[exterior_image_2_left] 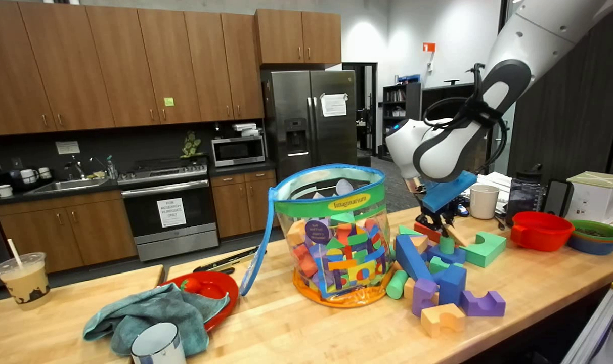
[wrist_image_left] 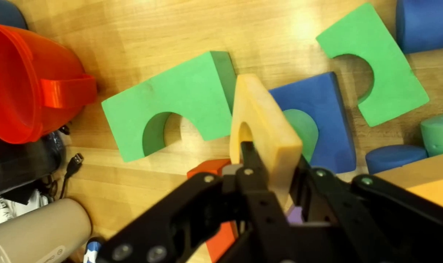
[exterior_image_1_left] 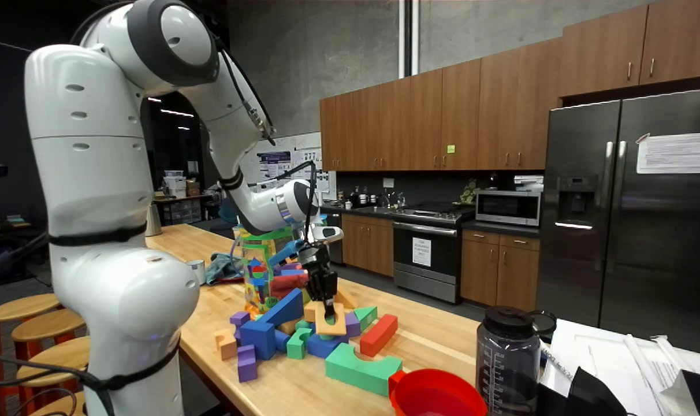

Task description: Pick the block with a circle in the middle and place it on the block with a stacking stand

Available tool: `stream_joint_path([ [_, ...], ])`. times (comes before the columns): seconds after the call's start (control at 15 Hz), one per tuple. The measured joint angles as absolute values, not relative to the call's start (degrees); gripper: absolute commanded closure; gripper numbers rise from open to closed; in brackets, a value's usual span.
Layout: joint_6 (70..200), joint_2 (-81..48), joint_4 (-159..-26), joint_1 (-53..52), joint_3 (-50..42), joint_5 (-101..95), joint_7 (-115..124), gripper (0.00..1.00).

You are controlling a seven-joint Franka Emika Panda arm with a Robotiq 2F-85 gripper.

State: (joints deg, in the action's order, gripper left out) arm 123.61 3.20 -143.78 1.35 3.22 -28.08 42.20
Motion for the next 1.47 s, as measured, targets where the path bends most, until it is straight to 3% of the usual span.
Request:
stream_joint_path([
  [0.47, 123.3, 3.2, -142.3, 1.3, 3.1, -28.1, 42.2, 0.02],
  [1.47, 123.7, 2.5, -139.2, 1.5, 1.1, -29.5, 43.5, 0.00],
])
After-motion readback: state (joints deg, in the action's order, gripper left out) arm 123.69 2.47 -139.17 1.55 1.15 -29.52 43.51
